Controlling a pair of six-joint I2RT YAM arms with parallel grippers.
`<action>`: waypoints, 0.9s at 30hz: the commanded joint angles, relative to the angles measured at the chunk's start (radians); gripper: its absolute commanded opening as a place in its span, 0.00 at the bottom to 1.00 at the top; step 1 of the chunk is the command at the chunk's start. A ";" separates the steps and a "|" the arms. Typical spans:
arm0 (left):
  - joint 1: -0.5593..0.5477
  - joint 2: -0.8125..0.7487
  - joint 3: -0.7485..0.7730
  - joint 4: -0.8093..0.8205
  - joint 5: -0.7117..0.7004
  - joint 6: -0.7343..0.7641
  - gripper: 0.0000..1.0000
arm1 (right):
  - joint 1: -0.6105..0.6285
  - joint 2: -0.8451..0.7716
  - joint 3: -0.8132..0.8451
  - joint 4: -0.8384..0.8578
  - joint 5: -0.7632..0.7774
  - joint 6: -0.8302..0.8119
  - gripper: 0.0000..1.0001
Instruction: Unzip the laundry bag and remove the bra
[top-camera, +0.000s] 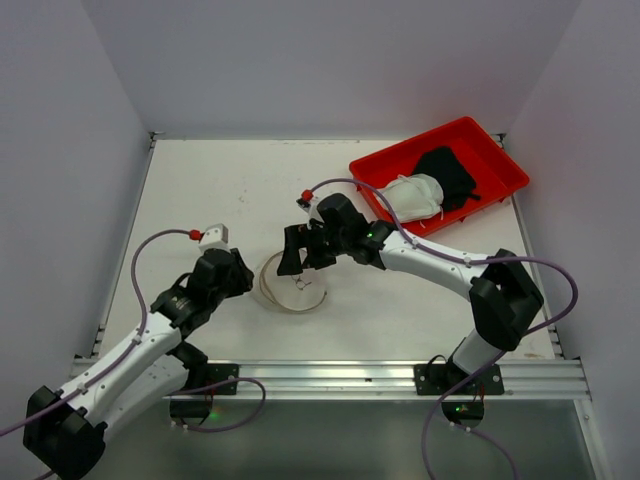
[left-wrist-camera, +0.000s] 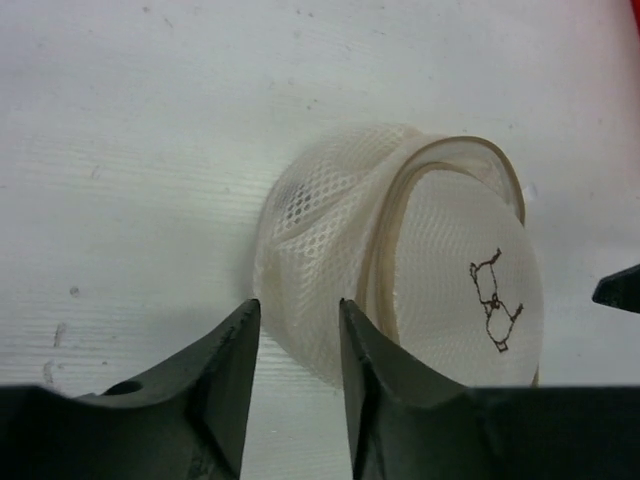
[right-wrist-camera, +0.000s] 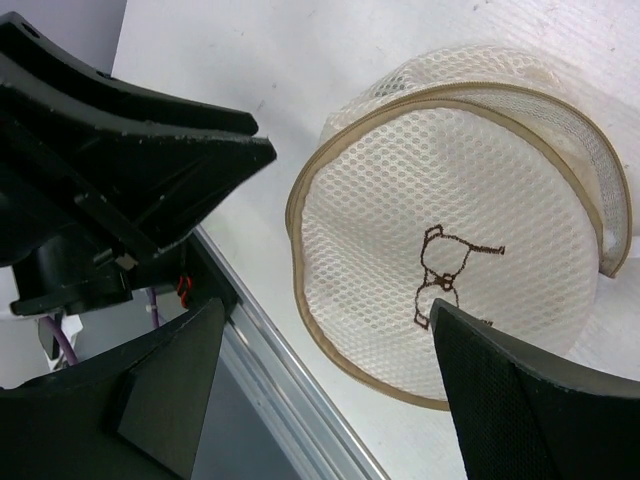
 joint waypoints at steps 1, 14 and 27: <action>0.042 0.019 0.015 -0.010 -0.064 0.042 0.37 | -0.002 -0.019 0.020 0.028 -0.029 -0.021 0.85; 0.151 0.323 -0.058 0.318 0.172 0.025 0.11 | 0.024 0.082 0.003 0.125 -0.108 0.007 0.79; 0.022 0.452 -0.150 0.538 0.243 -0.091 0.05 | 0.040 0.239 -0.075 0.375 -0.167 0.128 0.77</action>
